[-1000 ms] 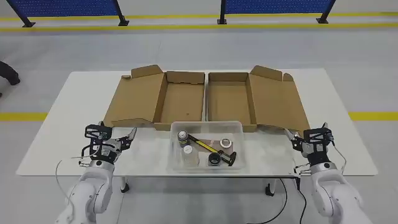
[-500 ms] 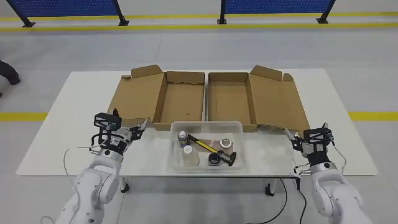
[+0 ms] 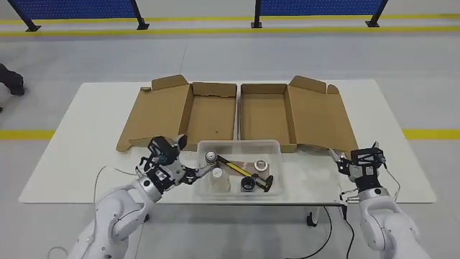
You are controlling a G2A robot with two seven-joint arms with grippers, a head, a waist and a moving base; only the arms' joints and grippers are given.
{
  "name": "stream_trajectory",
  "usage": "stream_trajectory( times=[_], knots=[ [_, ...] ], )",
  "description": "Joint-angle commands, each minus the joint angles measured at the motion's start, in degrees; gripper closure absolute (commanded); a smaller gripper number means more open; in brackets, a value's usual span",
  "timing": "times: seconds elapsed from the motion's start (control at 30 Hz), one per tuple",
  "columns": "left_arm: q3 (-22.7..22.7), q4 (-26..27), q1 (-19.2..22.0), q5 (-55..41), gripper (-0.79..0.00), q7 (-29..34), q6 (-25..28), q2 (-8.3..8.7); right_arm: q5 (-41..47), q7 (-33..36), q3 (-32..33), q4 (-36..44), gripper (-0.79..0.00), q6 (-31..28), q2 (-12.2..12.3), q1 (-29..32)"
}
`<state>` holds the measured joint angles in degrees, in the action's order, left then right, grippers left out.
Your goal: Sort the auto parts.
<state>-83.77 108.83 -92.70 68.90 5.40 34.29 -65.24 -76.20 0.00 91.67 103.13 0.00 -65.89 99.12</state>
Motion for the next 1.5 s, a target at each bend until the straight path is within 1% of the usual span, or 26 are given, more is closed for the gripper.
stream_trajectory(
  times=[0.0, 0.1, 0.27, 0.4, 0.5, 0.77, 0.9, 1.0, 1.17, 1.47],
  knots=[
    [0.4, -0.3, -0.5, -0.2, -0.785, 1.1, 1.9, 0.14, 0.0, 0.0, 0.0, 0.0, -0.785, 0.0, 0.0, 0.0],
    [1.5, -0.7, -0.8, 0.7, -0.785, 1.9, 3.5, 0.27, 0.0, 0.0, 0.0, 0.0, -0.785, 0.0, 0.0, 0.0],
    [3.7, -2.4, -0.5, 1.2, -0.785, 1.5, 3.0, 0.18, 0.0, 0.0, 0.0, 0.0, -0.785, 0.0, 0.0, 0.0],
    [5.7, -3.5, 0.6, 5.1, -0.785, 2.4, 2.8, 0.21, 0.0, 0.0, 0.0, 0.0, -0.785, 0.0, 0.0, 0.0],
    [7.1, -4.9, 1.3, 4.6, -0.785, 2.3, 2.4, 0.1, 0.0, 0.0, 0.0, 0.0, -0.785, 0.0, 0.0, 0.0],
    [8.5, -7.6, 2.9, 4.0, -0.785, 4.3, -1.2, -0.09, 0.0, 0.0, 0.0, 0.0, -0.785, 0.0, 0.0, 0.0],
    [9.3, -8.3, 3.7, 5.0, -0.785, 4.5, -1.2, -0.06, 0.0, 0.0, 0.0, 0.0, -0.785, 0.0, 0.0, 0.0],
    [10.0, -8.5, 4.2, 6.1, -0.785, 4.0, 0.1, 0.02, 0.0, 0.0, 0.0, 0.0, -0.785, 0.0, 0.0, 0.0],
    [11.1, -9.3, 4.8, 6.7, -0.785, 4.0, -0.6, -0.02, 0.0, 0.0, 0.0, 0.0, -0.785, 0.0, 0.0, 0.0],
    [13.2, -10.7, 6.2, 6.7, -0.785, 6.2, -2.0, -0.18, 0.0, 0.0, 0.0, 0.0, -0.785, 0.0, 0.0, 0.0]
  ],
)
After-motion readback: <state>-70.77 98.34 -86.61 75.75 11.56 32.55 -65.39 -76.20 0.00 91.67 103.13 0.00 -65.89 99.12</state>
